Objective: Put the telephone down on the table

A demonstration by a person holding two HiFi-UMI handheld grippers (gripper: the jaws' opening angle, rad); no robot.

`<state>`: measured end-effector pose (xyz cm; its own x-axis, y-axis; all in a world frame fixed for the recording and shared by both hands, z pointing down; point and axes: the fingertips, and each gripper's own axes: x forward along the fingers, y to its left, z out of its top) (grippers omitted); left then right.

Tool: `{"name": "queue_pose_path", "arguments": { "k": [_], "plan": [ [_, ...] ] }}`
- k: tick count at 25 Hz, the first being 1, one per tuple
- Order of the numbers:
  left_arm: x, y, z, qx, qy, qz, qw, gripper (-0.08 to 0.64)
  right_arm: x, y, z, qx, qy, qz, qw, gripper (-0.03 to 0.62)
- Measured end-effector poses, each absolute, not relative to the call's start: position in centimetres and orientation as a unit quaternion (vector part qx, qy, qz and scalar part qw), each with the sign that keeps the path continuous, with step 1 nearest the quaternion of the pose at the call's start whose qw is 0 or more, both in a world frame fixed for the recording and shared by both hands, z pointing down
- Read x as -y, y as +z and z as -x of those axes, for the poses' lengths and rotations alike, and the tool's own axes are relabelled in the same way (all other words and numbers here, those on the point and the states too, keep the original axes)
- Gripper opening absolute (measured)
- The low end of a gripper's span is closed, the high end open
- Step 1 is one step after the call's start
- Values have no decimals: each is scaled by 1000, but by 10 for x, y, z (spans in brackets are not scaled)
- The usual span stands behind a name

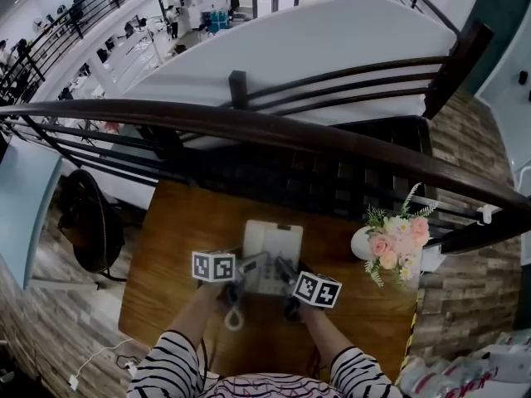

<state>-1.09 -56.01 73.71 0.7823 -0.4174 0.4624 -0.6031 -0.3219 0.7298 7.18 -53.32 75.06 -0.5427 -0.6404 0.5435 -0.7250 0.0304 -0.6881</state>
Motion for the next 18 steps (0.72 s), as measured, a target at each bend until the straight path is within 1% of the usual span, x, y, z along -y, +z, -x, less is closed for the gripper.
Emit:
{"name": "queue_pose_path", "arguments": {
  "k": [8, 10, 14, 18],
  "plan": [
    [557, 737, 20, 345, 92, -810, 466, 405, 527, 751, -71, 714, 504, -484, 43, 311],
    [554, 738, 23, 357, 96, -808, 459, 420, 522, 751, -75, 712, 499, -491, 49, 321],
    [540, 739, 35, 372, 116, -810, 439, 428, 506, 746, -78, 716, 489, -496, 53, 321],
    [523, 716, 40, 372, 89, -823, 420, 428, 485, 735, -78, 720, 481, -497, 51, 318]
  ]
}}
